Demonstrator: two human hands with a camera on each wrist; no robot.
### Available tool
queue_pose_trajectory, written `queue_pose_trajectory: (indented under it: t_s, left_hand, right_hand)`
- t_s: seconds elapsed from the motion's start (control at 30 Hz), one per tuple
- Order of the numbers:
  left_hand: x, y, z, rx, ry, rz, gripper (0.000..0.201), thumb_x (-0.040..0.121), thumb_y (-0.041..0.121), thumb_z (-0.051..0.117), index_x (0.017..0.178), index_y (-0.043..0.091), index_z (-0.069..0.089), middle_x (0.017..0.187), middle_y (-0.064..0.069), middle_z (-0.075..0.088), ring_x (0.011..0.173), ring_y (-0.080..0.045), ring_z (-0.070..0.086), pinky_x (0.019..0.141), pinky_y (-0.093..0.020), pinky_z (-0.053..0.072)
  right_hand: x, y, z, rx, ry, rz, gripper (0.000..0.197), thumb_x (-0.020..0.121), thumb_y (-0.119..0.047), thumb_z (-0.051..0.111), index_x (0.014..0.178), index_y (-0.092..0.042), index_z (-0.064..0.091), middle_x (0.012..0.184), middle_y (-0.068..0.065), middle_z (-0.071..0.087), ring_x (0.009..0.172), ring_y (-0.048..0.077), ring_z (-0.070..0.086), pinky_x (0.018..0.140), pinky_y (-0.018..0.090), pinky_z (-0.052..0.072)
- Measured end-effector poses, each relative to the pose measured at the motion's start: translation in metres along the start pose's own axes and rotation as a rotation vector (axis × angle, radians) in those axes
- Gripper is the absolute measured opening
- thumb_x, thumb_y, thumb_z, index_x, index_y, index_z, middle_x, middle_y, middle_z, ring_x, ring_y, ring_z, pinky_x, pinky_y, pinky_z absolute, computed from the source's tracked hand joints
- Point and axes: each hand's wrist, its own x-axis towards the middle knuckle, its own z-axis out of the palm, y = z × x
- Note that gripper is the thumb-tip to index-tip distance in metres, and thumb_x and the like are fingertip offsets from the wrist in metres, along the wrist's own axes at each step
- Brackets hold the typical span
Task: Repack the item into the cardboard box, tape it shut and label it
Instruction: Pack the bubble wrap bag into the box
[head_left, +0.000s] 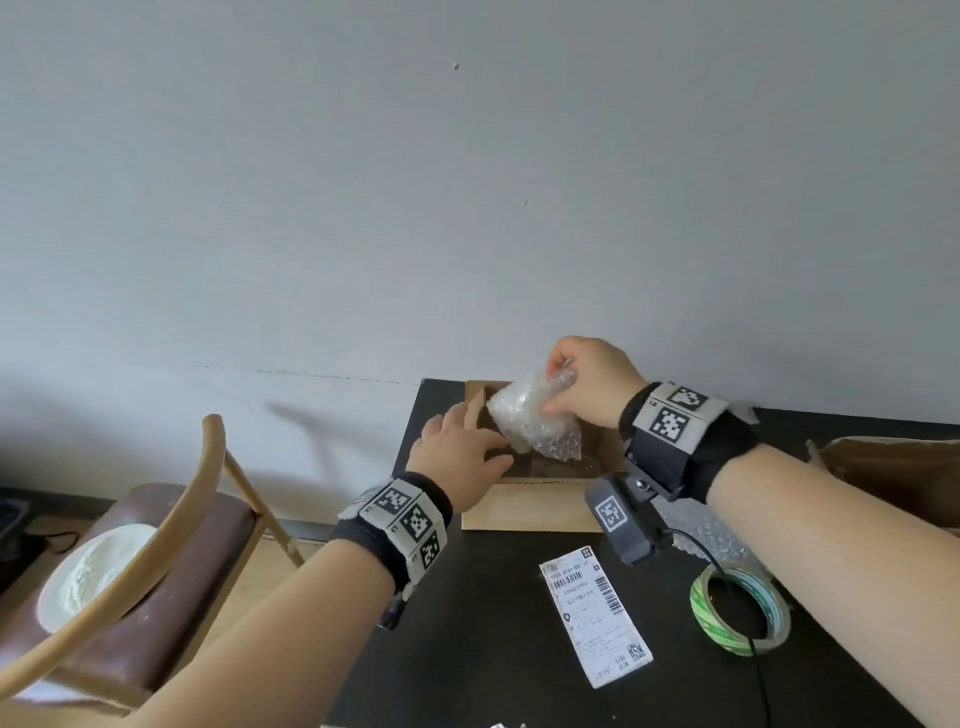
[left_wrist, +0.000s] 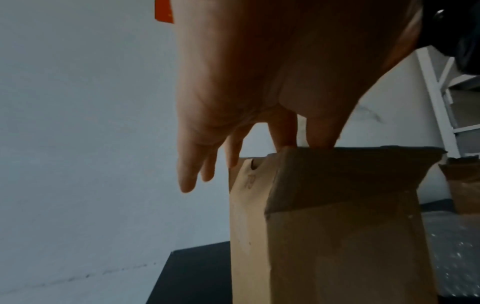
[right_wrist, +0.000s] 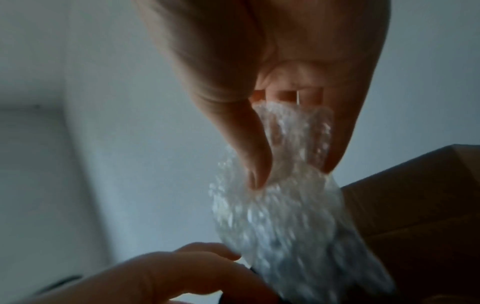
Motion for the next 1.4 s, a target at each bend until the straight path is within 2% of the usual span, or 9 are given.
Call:
queue_pose_trajectory:
  t_s: [0.13, 0.3, 0.5, 0.73, 0.83, 1.03, 1.13, 1.3, 1.4]
  left_hand:
    - [-0.003, -0.009, 0.007, -0.062, -0.003, -0.028, 0.051, 0.081, 0.052, 0.061, 0.126, 0.033, 0.048, 0.122, -0.001, 0.049, 0.108, -0.023, 0.056, 0.089, -0.037, 0.050]
    - [-0.009, -0.015, 0.008, -0.115, 0.054, -0.139, 0.065, 0.067, 0.053, 0.075, 0.114, 0.018, 0.049, 0.108, 0.000, 0.052, 0.086, -0.016, 0.054, 0.072, -0.027, 0.044]
    - [-0.013, -0.019, 0.015, -0.179, 0.037, -0.156, 0.069, 0.067, 0.052, 0.077, 0.117, 0.018, 0.044, 0.112, 0.000, 0.048, 0.085, -0.014, 0.051, 0.072, -0.025, 0.047]
    - [-0.013, -0.022, 0.022, -0.157, 0.004, -0.155, 0.075, 0.068, 0.056, 0.074, 0.122, 0.019, 0.038, 0.121, -0.001, 0.043, 0.091, -0.019, 0.058, 0.080, -0.034, 0.055]
    - [-0.013, -0.024, 0.023, -0.165, 0.005, -0.158, 0.076, 0.068, 0.056, 0.074, 0.124, 0.019, 0.037, 0.126, -0.001, 0.041, 0.092, -0.019, 0.058, 0.080, -0.033, 0.055]
    - [-0.011, -0.022, 0.021, -0.144, 0.005, -0.160, 0.078, 0.069, 0.055, 0.074, 0.126, 0.018, 0.036, 0.127, -0.002, 0.042, 0.095, -0.018, 0.058, 0.081, -0.029, 0.054]
    - [-0.011, -0.022, 0.020, -0.122, -0.001, -0.156, 0.077, 0.070, 0.055, 0.074, 0.125, 0.017, 0.036, 0.125, -0.003, 0.041, 0.096, -0.020, 0.059, 0.080, -0.031, 0.054]
    - [-0.013, -0.021, 0.019, -0.090, 0.000, -0.140, 0.075, 0.072, 0.055, 0.071, 0.125, 0.014, 0.036, 0.127, -0.005, 0.040, 0.100, -0.023, 0.059, 0.082, -0.035, 0.054]
    - [-0.012, -0.020, 0.019, -0.054, 0.040, -0.096, 0.072, 0.073, 0.057, 0.070, 0.124, 0.015, 0.041, 0.140, -0.006, 0.031, 0.116, -0.024, 0.049, 0.093, -0.037, 0.049]
  right_hand:
    - [0.023, -0.012, 0.020, -0.284, -0.153, -0.067, 0.024, 0.071, -0.009, 0.073, 0.076, -0.021, 0.053, 0.088, -0.003, 0.053, 0.085, 0.018, 0.053, 0.068, 0.025, 0.040]
    - [0.040, -0.025, 0.048, -0.555, -0.338, -0.102, 0.016, 0.077, -0.009, 0.066, 0.087, -0.022, 0.063, 0.094, 0.001, 0.053, 0.079, 0.021, 0.055, 0.050, 0.021, 0.032]
    - [0.064, -0.030, 0.095, -0.754, -0.591, -0.113, 0.025, 0.087, -0.003, 0.053, 0.110, -0.006, 0.064, 0.108, 0.010, 0.065, 0.090, 0.026, 0.061, 0.073, 0.029, 0.044]
    - [0.062, -0.011, 0.110, -1.005, -0.839, -0.120, 0.032, 0.093, -0.012, 0.050, 0.121, 0.002, 0.057, 0.111, 0.017, 0.063, 0.088, 0.023, 0.059, 0.077, 0.028, 0.039]
    - [0.061, -0.007, 0.104, -0.900, -0.800, -0.118, 0.032, 0.091, -0.011, 0.053, 0.121, -0.001, 0.057, 0.123, 0.017, 0.059, 0.113, 0.031, 0.057, 0.076, 0.030, 0.039]
    - [0.065, -0.024, 0.103, -0.803, -0.703, -0.077, 0.027, 0.092, -0.011, 0.052, 0.115, -0.004, 0.064, 0.114, 0.011, 0.066, 0.096, 0.025, 0.063, 0.074, 0.027, 0.048]
    - [0.058, -0.021, 0.106, -0.797, -0.826, -0.054, 0.031, 0.094, -0.009, 0.046, 0.122, -0.002, 0.059, 0.112, 0.013, 0.063, 0.086, 0.020, 0.052, 0.056, 0.023, 0.041]
    - [0.050, -0.006, 0.095, -0.711, -0.842, -0.044, 0.037, 0.092, -0.007, 0.048, 0.128, -0.003, 0.053, 0.129, 0.016, 0.056, 0.108, 0.027, 0.057, 0.070, 0.026, 0.041]
    - [0.049, -0.005, 0.083, -0.574, -0.814, 0.045, 0.035, 0.095, -0.009, 0.044, 0.128, -0.004, 0.055, 0.127, 0.013, 0.058, 0.100, 0.023, 0.057, 0.069, 0.023, 0.041]
